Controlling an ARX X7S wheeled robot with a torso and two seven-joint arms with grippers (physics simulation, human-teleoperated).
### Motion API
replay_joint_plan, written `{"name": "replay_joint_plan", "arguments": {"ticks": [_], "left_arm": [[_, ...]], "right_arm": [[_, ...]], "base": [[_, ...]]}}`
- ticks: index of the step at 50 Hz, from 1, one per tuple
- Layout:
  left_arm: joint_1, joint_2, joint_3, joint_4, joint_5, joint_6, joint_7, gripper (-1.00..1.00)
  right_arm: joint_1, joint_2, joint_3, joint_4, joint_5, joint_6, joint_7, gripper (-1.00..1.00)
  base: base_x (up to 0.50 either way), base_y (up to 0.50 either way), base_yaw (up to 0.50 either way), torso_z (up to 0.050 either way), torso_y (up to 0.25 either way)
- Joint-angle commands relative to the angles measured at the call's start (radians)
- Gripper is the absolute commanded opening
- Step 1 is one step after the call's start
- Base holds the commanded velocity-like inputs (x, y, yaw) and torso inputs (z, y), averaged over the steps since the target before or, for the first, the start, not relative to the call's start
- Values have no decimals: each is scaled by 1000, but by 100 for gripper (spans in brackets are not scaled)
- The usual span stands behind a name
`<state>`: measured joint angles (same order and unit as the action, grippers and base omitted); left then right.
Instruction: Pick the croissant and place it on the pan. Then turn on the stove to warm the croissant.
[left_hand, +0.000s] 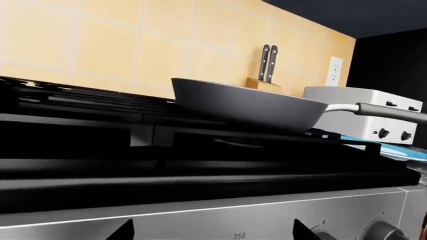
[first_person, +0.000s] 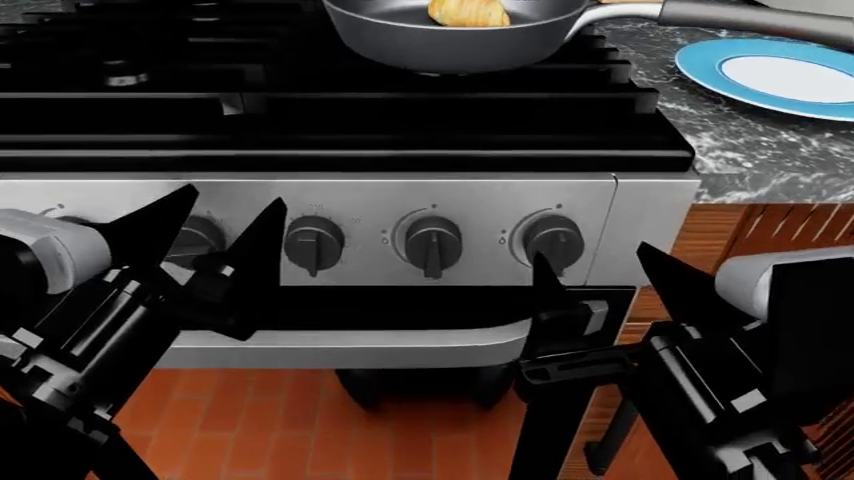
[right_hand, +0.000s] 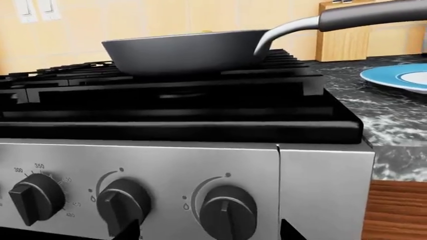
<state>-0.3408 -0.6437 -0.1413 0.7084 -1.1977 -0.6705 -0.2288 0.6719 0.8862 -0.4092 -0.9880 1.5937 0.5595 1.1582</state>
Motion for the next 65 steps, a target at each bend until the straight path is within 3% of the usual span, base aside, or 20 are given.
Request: {"name": "replay_joint_plan", "arguments": {"ticks": [1, 65], "left_arm": [[3, 10, 10, -7, 13, 10, 10, 100], [10, 31, 54, -86, 67, 50, 82, 100]], "right_arm": [[40, -3, -7, 25, 26, 14, 18, 100], [248, -68, -175, 224, 163, 196, 120, 100]], "base": [[0, 0, 0, 0, 0], [0, 0, 0, 0, 0]]}}
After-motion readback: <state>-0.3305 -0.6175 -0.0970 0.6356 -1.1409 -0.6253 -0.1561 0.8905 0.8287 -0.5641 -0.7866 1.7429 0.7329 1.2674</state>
